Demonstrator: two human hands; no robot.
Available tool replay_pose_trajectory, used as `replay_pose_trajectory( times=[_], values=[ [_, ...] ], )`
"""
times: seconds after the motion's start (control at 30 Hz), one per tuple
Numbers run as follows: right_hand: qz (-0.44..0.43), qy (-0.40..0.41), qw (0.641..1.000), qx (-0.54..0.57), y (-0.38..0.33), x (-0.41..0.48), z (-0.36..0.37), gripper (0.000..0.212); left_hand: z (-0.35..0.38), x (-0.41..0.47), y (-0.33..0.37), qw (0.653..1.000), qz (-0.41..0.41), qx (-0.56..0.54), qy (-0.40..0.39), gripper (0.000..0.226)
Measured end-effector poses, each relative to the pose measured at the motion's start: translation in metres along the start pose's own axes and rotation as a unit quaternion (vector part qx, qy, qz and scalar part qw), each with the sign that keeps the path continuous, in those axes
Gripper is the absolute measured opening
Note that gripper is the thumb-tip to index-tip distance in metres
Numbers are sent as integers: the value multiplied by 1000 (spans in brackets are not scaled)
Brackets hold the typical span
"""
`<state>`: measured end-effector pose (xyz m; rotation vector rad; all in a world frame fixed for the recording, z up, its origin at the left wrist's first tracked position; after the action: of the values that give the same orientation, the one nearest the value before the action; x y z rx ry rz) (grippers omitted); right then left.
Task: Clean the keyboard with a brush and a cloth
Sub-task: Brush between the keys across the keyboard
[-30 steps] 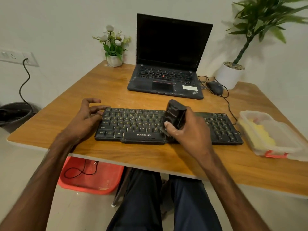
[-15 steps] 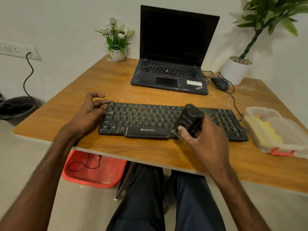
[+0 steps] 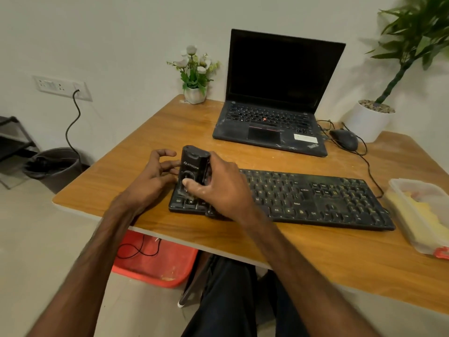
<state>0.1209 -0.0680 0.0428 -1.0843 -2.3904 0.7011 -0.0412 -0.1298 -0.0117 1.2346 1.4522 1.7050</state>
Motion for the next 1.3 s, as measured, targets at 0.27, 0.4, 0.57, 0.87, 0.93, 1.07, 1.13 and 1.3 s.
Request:
replay_pose_trajectory(
  times=[0.27,0.4,0.57,0.87,0.93,1.07,1.13,1.3],
  values=[
    [42,72,996,-21,24,86,-19,60,-1,1,-2,1000,-11,-7,-8,53],
    [12,34,999,21,6,82,13,58,-2,1,-3,999,-3,30,-16,57],
    [23,64,989,-131,21,91,-1,58,-4,-4,1,999,-6,50,-11,56],
    [-24,16,998,-64,21,66,-10,59,-2,-3,6,999,-5,36,-13,52],
    [16,31,996,-80,35,71,-25,58,-1,-3,6,999,-2,50,-14,51],
    [83,28,989,-115,76,67,-66,56,-2,-3,6,998,-8,68,-5,47],
    [113,31,985,-124,96,59,-86,57,-1,-3,8,996,-4,83,-14,44],
    [141,92,969,-180,115,45,-113,60,-3,-4,6,996,3,87,-21,47]
  ],
)
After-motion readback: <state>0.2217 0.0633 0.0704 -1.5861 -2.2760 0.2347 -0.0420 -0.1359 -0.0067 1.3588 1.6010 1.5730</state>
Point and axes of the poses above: each hand's wrist, its own x-axis towards the middle knuckle, its own z-axis out of the palm, y = z × x, the point moved 4 cm from there along x, towards the middle knuckle, and after that the axes turned 15 degrees about z, right-handed, at the moved point
